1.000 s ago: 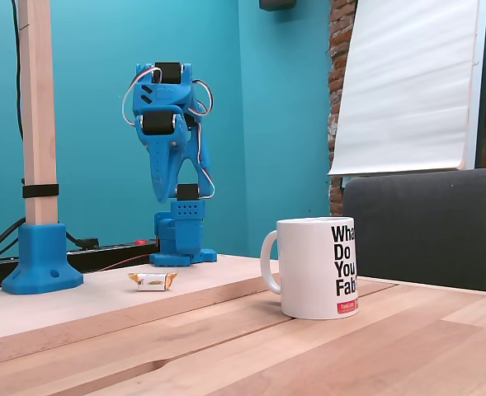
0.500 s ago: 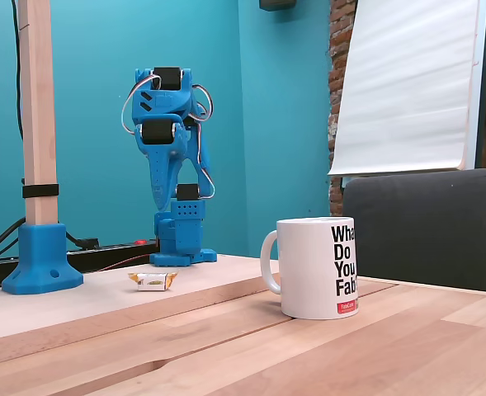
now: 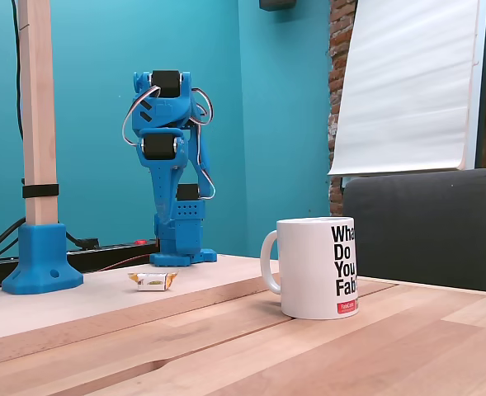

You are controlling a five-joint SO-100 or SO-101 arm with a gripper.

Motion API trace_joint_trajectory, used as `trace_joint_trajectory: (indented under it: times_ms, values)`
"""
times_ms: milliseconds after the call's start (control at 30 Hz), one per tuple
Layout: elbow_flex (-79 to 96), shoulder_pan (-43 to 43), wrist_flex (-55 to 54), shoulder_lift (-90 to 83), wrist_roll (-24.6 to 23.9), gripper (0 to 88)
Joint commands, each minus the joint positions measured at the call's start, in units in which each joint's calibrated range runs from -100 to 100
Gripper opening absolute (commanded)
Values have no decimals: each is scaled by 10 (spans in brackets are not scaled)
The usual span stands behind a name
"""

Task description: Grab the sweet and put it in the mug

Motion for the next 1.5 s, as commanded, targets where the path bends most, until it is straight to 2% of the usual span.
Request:
trace_joint_trajectory:
  times_ms: [0,533,1000,1467]
  values:
    - [-36,-3,2,8,1,0]
    - [-29,-5,2,43,2,0]
    - [8,-32,2,44,1,202]
    - [12,-29,2,44,0,231]
